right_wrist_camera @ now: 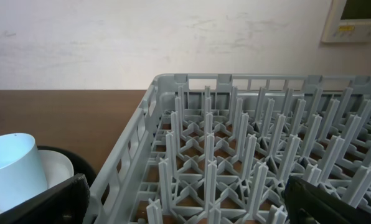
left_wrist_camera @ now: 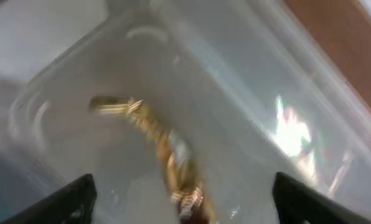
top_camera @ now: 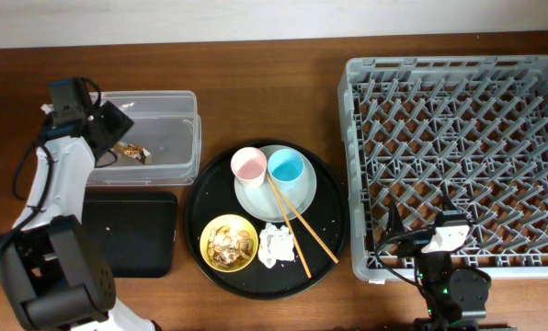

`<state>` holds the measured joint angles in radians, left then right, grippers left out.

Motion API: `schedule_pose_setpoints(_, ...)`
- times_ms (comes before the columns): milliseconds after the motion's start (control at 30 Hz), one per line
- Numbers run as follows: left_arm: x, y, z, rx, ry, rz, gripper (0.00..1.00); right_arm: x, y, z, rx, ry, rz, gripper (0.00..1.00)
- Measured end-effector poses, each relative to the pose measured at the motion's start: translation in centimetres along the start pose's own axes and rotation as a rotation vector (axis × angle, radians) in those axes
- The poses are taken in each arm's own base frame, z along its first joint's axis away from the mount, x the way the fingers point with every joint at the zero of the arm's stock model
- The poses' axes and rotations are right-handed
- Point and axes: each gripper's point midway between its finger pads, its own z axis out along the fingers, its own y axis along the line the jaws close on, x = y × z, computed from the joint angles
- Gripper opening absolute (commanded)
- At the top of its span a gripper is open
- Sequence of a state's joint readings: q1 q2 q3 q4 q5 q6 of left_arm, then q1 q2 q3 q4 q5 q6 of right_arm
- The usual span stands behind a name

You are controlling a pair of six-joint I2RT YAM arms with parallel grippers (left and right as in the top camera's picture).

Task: Sort waste into correct bins and load items into the dishwasher rack
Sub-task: 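Carry the gold wrapper with the left gripper into the clear bin, then reach the left gripper to the white tissue and grasp it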

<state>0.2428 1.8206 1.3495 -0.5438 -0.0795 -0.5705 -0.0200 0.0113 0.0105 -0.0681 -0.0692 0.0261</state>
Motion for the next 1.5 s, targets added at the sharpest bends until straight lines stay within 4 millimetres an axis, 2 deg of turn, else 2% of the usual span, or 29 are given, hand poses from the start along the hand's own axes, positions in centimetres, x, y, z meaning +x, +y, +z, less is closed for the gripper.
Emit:
schedule_pose_setpoints(33, 0.5, 0.3, -0.9, -0.013, 0.026, 0.005, 0.91, 0.0, 0.0, 0.0, 0.000, 0.001, 0.000, 0.98)
schedule_pose_setpoints(67, 1.5, 0.3, -3.3, 0.002, 0.066, 0.010, 0.91, 0.0, 0.0, 0.0, 0.000, 0.000, 0.000, 0.98)
schedule_pose_setpoints(100, 1.6, -0.5, -5.6, 0.050, 0.068, 0.013, 0.91, 0.0, 0.0, 0.0, 0.000, 0.001, 0.000, 0.98)
schedule_pose_setpoints(167, 3.3, -4.6, -13.6, 0.276, 0.089, 0.085, 0.89, 0.0, 0.0, 0.0, 0.000, 0.001, 0.000, 0.98)
schedule_pose_setpoints(200, 4.6, -5.9, -15.7, 0.334, 0.114, 0.125, 0.89, 0.0, 0.0, 0.0, 0.000, 0.000, 0.000, 0.98)
schedule_pose_setpoints(233, 7.8, -6.2, -17.4, 0.353, 0.213, 0.182, 0.89, 0.0, 0.0, 0.0, 0.000, 0.000, 0.000, 0.98)
schedule_pose_setpoints(267, 10.2, -7.7, -18.3, 0.387, 0.257, 0.257, 0.89, 0.0, 0.0, 0.0, 0.000, 0.000, 0.000, 0.98)
schedule_pose_setpoints(333, 16.2, -8.8, -19.6, 0.392, 0.396, 0.433, 0.89, 0.0, 0.0, 0.0, 0.000, 0.000, 0.000, 0.98)
schedule_pose_setpoints(400, 20.9, -10.1, -21.3, 0.418, 0.459, 0.609, 0.89, 0.0, 0.0, 0.0, 0.000, 0.001, 0.000, 0.98)
schedule_pose_setpoints(567, 26.5, -10.4, -23.6, 0.412, 0.483, 0.855, 0.89, 0.0, 0.0, 0.0, 0.000, 0.001, 0.000, 0.98)
schedule_pose_setpoints(700, 28.8, -10.4, -24.6, 0.408, 0.479, 0.957, 0.89, 0.0, 0.0, 0.0, 0.000, 0.001, 0.000, 0.98)
schedule_pose_setpoints(767, 29.7, -10.3, -25.0, 0.404, 0.469, 1.004, 0.80, 0.0, 0.0, 0.0, 0.000, 0.001, 0.000, 0.98)
schedule_pose_setpoints(867, 30.9, -10.2, -25.4, 0.401, 0.460, 1.063, 0.81, 0.0, 0.0, 0.0, 0.000, 0.001, 0.001, 0.98)
schedule_pose_setpoints(933, 31.8, -9.3, -24.7, 0.363, 0.454, 1.106, 0.81, 0.0, 0.0, 0.0, 0.000, 0.001, 0.000, 0.98)
schedule_pose_setpoints(1033, 32.6, -7.7, -22.4, 0.309, 0.441, 1.195, 0.81, 0.0, 0.0, 0.0, 0.000, 0.001, 0.000, 0.98)
schedule_pose_setpoints(1167, 33.3, -8.5, -20.7, 0.371, 0.381, 1.312, 0.84, 0.0, 0.0, 0.0, 0.000, 0.001, 0.000, 0.98)
schedule_pose_setpoints(1233, 33.8, -8.4, -19.7, 0.381, 0.370, 1.347, 0.86, 0.0, 0.0, 0.0, 0.000, 0.001, 0.000, 0.98)
schedule_pose_setpoints(1500, 35.1, -8.4, -17.5, 0.418, 0.338, 1.361, 0.87, 0.0, 0.0, 0.0, 0.000, 0.001, 0.000, 0.98)
